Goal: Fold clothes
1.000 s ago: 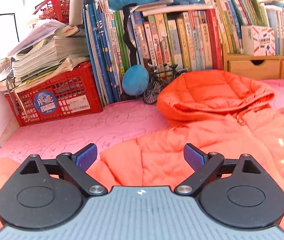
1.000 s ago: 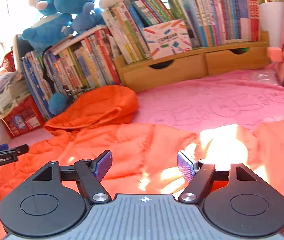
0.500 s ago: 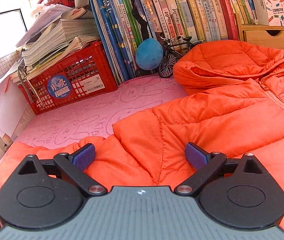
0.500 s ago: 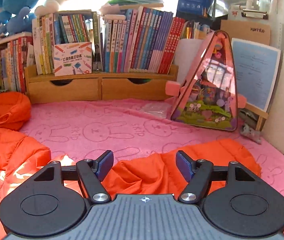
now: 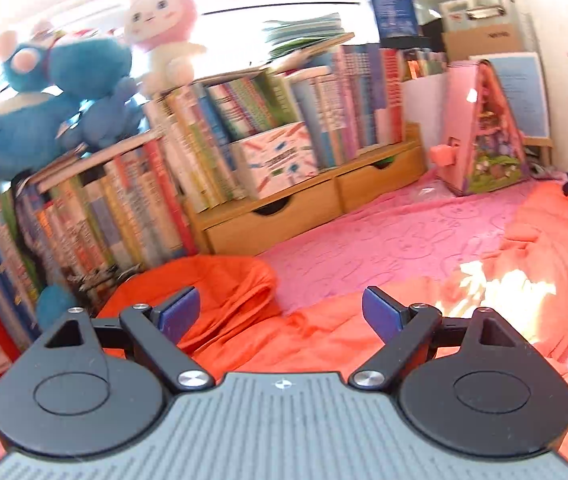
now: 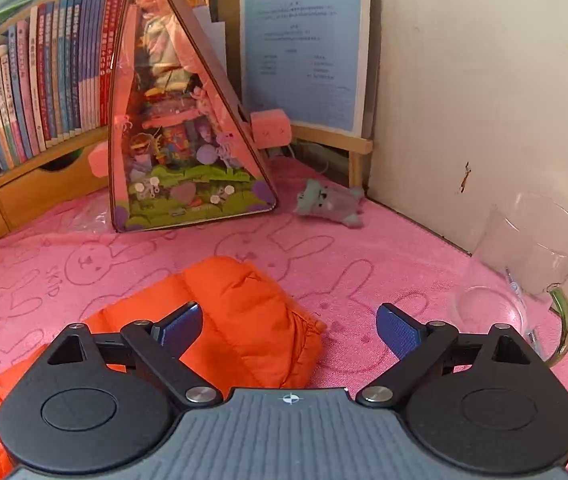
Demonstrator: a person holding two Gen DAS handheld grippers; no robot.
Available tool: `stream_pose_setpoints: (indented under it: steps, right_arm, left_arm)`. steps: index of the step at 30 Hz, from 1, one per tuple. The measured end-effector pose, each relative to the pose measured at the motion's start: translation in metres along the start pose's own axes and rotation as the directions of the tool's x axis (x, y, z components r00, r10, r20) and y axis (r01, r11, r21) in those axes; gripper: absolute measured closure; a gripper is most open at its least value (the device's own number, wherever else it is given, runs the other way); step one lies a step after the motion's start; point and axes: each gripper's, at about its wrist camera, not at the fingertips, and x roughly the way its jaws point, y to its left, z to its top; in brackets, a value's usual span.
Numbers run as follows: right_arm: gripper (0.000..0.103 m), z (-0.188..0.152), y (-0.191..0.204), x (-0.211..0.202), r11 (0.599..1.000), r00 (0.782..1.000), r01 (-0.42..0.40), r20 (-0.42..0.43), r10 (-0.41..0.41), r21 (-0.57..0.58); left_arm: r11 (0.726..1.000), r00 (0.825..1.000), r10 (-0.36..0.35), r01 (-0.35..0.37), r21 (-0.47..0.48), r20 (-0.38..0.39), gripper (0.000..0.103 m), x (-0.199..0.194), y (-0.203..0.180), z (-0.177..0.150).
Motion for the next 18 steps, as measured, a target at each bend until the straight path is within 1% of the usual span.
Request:
stream_pose_setpoints:
  steps: [1,3,4,5,6,7,8,9,10,11,12,13,14,16,17,18]
  right_arm:
    - [0.005,-0.001,0.000,0.004,1.000,1.000,-0.003,-0.015,0.003,-0.005]
    - [0.005,-0.001,0.001,0.012,1.000,0.999,-0.016,-0.050,0.016,-0.012]
    - [0.010,-0.001,0.000,0.016,0.999,0.996,-0.040,-0.077,0.040,-0.003]
    - [0.030,-0.002,-0.002,0.019,0.998,0.993,-0.069,-0.098,0.070,0.014]
    - [0.046,-0.003,-0.003,0.019,0.995,0.989,-0.098,-0.107,0.101,0.034]
    - [0.071,-0.003,-0.004,0.015,0.993,0.989,-0.108,-0.095,0.112,0.044]
    - [0.091,-0.003,-0.003,0.006,0.994,0.993,-0.100,-0.061,0.102,0.033]
    - [0.092,-0.003,-0.001,-0.006,0.996,0.996,-0.084,-0.014,0.084,0.009]
    - [0.093,-0.003,0.002,-0.020,0.998,0.998,-0.044,0.052,0.046,-0.033]
    - [0.093,-0.004,0.007,-0.038,0.994,0.989,0.045,0.148,-0.030,-0.101]
    - [0.093,-0.006,0.012,-0.052,0.980,0.970,0.131,0.222,-0.096,-0.148]
    - [0.093,-0.008,0.017,-0.064,0.964,0.951,0.192,0.278,-0.137,-0.182]
    - [0.093,-0.009,0.020,-0.073,0.959,0.945,0.202,0.297,-0.137,-0.201]
    - [0.091,-0.010,0.028,-0.086,0.956,0.939,0.193,0.323,-0.115,-0.221]
    - [0.088,-0.010,0.034,-0.091,0.952,0.934,0.201,0.339,-0.116,-0.229]
    - [0.085,-0.011,0.040,-0.093,0.942,0.922,0.241,0.359,-0.148,-0.232]
  left_arm:
    - [0.999,1.000,-0.009,0.009,0.047,-0.005,0.013,0.011,-0.017,0.004]
    - [0.995,0.999,-0.006,0.010,0.095,-0.046,0.014,0.040,-0.043,0.005]
    - [0.996,0.997,-0.003,0.009,0.087,-0.075,0.014,0.052,-0.049,0.004]
    - [0.998,0.993,0.004,0.004,0.064,-0.118,0.014,0.066,-0.052,0.001]
    - [0.999,0.987,0.011,-0.005,0.038,-0.159,0.014,0.079,-0.053,-0.002]
    - [1.000,0.980,0.020,-0.019,0.008,-0.196,0.014,0.088,-0.051,-0.006]
    - [0.999,0.972,0.028,-0.034,-0.022,-0.233,0.013,0.097,-0.049,-0.011]
    - [0.997,0.965,0.031,-0.048,-0.056,-0.260,0.011,0.103,-0.045,-0.015]
    - [0.994,0.963,0.029,-0.055,-0.093,-0.267,0.008,0.105,-0.040,-0.018]
    - [0.991,0.962,0.025,-0.059,-0.117,-0.271,0.006,0.105,-0.036,-0.019]
    - [0.989,0.962,0.018,-0.057,-0.137,-0.273,0.006,0.105,-0.033,-0.020]
    - [0.987,0.962,0.011,-0.054,-0.151,-0.272,0.006,0.105,-0.031,-0.021]
    - [0.986,0.963,0.006,-0.050,-0.160,-0.269,0.005,0.104,-0.030,-0.022]
    - [0.985,0.964,-0.001,-0.045,-0.167,-0.266,0.005,0.104,-0.031,-0.022]
    - [0.985,0.964,0.000,-0.046,-0.166,-0.266,0.005,0.103,-0.032,-0.022]
    - [0.985,0.964,0.001,-0.047,-0.164,-0.265,0.005,0.103,-0.032,-0.022]
